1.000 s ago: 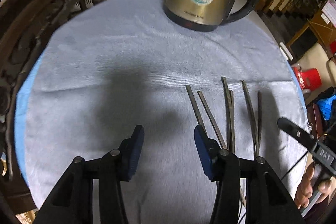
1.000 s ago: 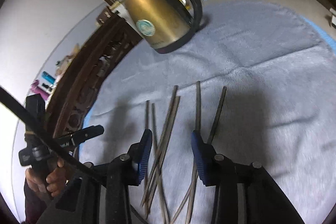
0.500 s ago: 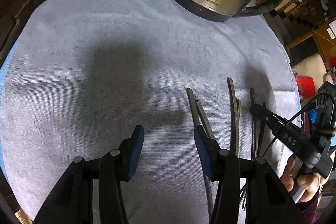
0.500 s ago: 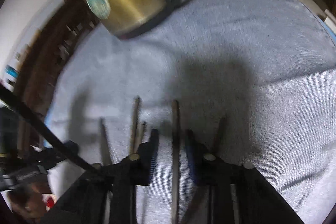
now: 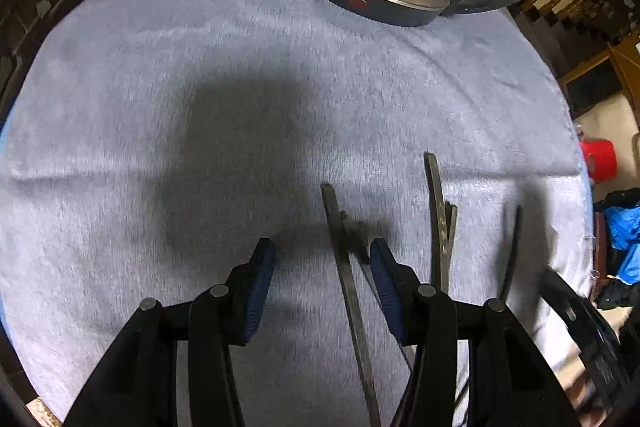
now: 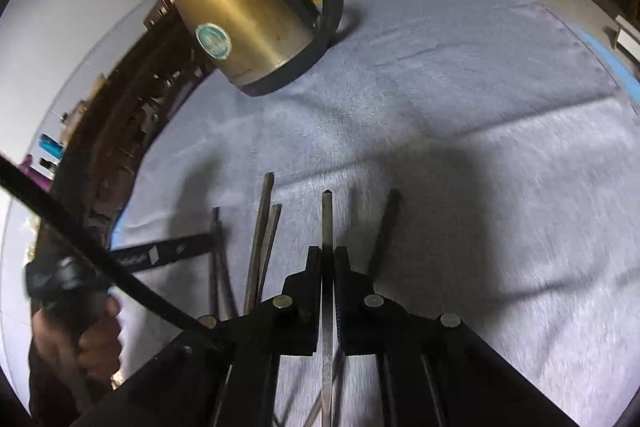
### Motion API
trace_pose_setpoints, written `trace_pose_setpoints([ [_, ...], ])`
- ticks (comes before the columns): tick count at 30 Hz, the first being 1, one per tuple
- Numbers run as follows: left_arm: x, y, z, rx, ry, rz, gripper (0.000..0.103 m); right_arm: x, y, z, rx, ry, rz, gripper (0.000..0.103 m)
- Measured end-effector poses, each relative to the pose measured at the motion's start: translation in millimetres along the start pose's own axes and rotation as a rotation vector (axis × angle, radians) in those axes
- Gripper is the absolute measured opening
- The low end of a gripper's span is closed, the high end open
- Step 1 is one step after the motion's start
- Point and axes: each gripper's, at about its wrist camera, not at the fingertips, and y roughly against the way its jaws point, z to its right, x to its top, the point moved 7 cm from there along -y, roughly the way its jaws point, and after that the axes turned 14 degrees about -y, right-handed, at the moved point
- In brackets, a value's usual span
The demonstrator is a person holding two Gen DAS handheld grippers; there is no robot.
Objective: Organize utensils
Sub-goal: 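Grasp a dark chopstick with the right tool while the left tool grasps another chopstick, then lift both chopsticks upright and carry them over the metal cup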
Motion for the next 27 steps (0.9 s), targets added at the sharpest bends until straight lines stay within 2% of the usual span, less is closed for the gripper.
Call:
trace_pose_setpoints([
  [4, 15, -4, 1, 0.055, -0.019, 0.012, 0.03, -8, 24, 6, 0.062, -0.038, 0.014, 0.006],
  [5, 17, -5, 2, 0.055, -0.02, 0.014, 0.018, -11, 28, 7, 0.076, -0.046, 0.015, 0.006],
  [6, 17, -5, 1, 0.058, -0.023, 0.011, 0.015, -13, 33, 8, 0.088, -0.054, 0.018, 0.006],
  [10, 8, -2, -4, 0.045, -0.041, 0.013, 0.014, -22, 49, 12, 0.117, -0.064, 0.026, 0.006],
  [15, -18, 9, -30, 0.042, -0.056, 0.003, 0.011, -29, 62, 20, 0.128, -0.063, 0.036, 0.006],
  [17, -28, 13, -37, -0.002, -0.062, -0.003, 0.011, -33, 65, 22, 0.135, -0.065, 0.032, 0.006],
  [18, -32, 16, -42, -0.023, -0.06, 0.002, 0.011, -34, 65, 22, 0.137, -0.062, 0.032, 0.006],
  [22, -37, 32, -69, -0.034, 0.005, 0.048, 0.011, -41, 64, 21, 0.145, -0.054, 0.022, 0.006],
  [27, -58, 43, -62, -0.067, -0.005, 0.065, 0.011, -48, 63, 17, 0.165, -0.055, 0.014, 0.006],
])
